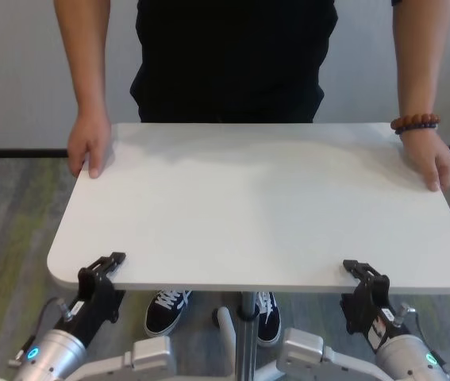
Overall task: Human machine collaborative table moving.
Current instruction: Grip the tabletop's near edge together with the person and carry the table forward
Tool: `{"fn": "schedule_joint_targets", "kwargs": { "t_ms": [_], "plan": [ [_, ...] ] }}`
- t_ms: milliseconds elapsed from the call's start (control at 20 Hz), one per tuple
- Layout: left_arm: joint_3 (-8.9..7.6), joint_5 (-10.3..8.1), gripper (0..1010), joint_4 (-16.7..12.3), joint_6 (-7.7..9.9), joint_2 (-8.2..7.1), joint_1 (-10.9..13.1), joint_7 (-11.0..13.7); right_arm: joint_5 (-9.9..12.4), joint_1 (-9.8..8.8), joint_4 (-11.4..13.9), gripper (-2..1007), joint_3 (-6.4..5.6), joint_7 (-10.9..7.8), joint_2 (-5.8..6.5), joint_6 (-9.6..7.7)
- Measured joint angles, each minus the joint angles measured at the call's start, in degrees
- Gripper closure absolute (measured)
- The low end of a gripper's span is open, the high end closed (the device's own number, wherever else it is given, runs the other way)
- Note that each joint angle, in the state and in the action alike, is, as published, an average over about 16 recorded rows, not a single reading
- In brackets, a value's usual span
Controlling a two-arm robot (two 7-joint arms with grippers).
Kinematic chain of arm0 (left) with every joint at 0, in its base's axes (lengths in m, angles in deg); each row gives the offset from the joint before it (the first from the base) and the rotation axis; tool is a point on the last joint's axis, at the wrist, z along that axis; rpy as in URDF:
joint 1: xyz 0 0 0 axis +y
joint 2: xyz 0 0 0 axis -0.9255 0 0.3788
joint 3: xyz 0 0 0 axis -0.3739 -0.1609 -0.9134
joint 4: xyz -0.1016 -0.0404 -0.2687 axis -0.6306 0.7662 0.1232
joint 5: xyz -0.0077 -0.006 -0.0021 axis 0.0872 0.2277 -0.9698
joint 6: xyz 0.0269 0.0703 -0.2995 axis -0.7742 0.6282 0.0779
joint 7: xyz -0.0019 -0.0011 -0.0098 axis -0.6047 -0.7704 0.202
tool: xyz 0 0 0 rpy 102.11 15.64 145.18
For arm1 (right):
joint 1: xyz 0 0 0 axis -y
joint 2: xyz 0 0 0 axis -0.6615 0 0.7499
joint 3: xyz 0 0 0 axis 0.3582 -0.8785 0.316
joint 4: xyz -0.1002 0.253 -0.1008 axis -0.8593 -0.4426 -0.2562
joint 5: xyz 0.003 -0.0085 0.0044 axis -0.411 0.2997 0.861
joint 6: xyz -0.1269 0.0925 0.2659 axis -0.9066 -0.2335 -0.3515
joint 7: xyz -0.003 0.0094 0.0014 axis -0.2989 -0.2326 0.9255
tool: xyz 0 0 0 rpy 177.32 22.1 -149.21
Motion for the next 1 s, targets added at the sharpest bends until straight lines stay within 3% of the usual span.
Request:
{"fn": "schedule_joint_targets", "kwargs": {
  "t_ms": [400, 1000],
  "plan": [
    [1.37, 0.65, 716, 1.3, 0.08, 1.32, -3.1, -0.1, -1.0, 2.39, -2.2, 654, -0.34, -1.42, -0.72, 2.51],
    [3.35, 1.59, 715, 5.6, 0.36, 3.23, -7.8, -1.1, -2.1, 6.41, -7.4, 649, -0.38, -3.0, -2.49, 7.49]
  ]
}}
